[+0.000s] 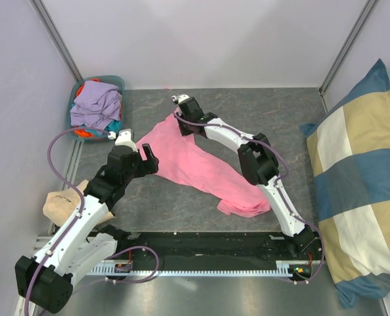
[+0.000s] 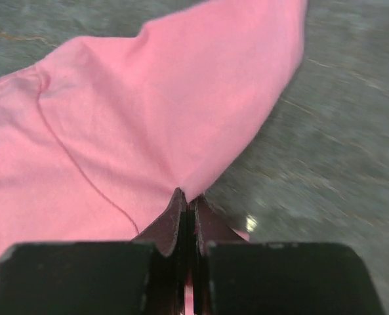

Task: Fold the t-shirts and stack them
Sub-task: Flatten the tshirt out

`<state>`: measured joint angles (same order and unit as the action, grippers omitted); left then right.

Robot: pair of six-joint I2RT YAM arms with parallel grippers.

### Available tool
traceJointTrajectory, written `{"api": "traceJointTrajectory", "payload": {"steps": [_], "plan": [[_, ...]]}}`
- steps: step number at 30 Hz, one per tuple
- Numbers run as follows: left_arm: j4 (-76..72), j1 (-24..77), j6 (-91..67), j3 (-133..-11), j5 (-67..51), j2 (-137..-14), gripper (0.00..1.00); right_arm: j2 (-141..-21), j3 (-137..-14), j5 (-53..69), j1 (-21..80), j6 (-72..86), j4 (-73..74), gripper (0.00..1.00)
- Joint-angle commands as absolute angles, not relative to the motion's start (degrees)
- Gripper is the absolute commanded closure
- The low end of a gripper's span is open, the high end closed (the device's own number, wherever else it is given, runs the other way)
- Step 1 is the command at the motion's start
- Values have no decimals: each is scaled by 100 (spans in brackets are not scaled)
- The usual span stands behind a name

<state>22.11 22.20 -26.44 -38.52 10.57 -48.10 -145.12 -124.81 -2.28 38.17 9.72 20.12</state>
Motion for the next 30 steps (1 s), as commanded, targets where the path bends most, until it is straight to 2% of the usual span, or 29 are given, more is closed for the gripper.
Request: {"api": "traceJointTrajectory", "payload": {"steps": [1,9,23,25,30], "plan": [[1916,2180,-2610,-3753,782,-4843,10,-13019,-11885,-1150,3569,765,1662,100],[1863,2180,-2645,-3718,642,-4825,10,-11227,-11206,-1995,3472,387,1749,100],[1556,2249,-2803,-3472,-16,-4860,13,-9669,-11268,-2425,3480,378,2311,100],[1250,2416,-2961,-3297,-158,-4992,13,-9519,-11162,-2644,3480,273,2312,100],[546,3847,-3453,-3225,368,-5806,10,-9360,-10829,-2795,3480,246,2347,100]]}}
